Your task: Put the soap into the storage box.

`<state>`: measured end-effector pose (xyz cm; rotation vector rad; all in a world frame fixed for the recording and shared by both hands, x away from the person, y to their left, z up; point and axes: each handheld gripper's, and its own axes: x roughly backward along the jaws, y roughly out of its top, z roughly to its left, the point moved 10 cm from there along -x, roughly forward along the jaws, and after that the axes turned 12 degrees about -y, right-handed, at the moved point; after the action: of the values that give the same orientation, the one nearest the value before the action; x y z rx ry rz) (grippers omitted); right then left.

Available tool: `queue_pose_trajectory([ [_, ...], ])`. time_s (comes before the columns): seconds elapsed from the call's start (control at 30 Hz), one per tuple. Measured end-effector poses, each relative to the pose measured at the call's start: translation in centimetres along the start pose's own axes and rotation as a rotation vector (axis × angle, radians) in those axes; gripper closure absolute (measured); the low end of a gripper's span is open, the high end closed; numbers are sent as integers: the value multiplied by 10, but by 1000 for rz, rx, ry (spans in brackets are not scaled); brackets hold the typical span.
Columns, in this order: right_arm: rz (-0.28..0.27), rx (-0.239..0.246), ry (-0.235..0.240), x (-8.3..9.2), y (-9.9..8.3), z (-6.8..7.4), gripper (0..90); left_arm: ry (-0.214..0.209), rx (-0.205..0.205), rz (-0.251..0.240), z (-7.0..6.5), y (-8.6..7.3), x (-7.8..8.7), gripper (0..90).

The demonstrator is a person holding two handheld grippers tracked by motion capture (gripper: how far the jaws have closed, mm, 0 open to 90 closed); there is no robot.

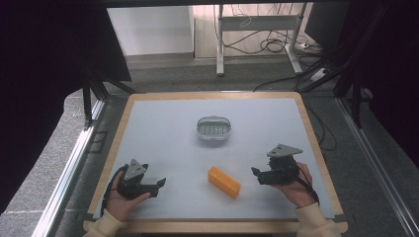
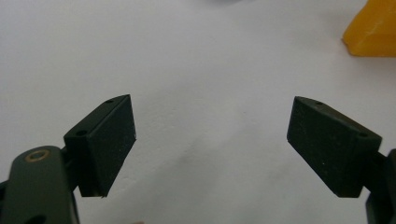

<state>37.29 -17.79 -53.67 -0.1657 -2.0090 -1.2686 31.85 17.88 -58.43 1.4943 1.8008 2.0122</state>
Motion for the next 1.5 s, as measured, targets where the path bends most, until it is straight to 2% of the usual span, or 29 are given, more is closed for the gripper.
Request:
queue_pose_trajectory([
  [0.2, -6, 28, 3, 8, 4, 4, 169, -9, 7, -15, -3, 1, 4, 158],
  [0.3, -8, -5, 31, 16, 12, 4, 179, -10, 17, -24, -2, 1, 4, 158],
  [0.43, 6, -3, 35, 22, 19, 1, 181, -15, 15, -19, 2, 1, 4, 158],
  [0.6, 20, 13, 42, 22, 29, 2, 178, -24, 25, -18, 4, 0, 1, 166],
  [0.8, 6, 45, 67, 22, 51, 10, 177, -17, 20, -14, 4, 1, 1, 169],
  [0.93, -7, 33, 78, 24, 56, 12, 177, -15, 14, -19, 4, 3, 0, 169],
  [1.03, 6, 50, 79, 24, 57, 15, 175, -18, 6, -8, 5, 2, -3, 169],
  [1.17, 6, 59, 91, 26, 59, 21, 175, -26, 0, -2, 3, 2, -5, 169],
  [1.23, 4, 76, 107, 28, 62, 30, 181, -61, 22, -25, 0, 6, -10, 179],
  [1.47, 0, 124, 132, 30, 63, 49, 182, -67, 1, -7, -5, 6, -16, 178],
  [1.5, 2, 135, 149, 28, 65, 57, 180, -69, 5, -9, -6, 6, -16, 178],
])
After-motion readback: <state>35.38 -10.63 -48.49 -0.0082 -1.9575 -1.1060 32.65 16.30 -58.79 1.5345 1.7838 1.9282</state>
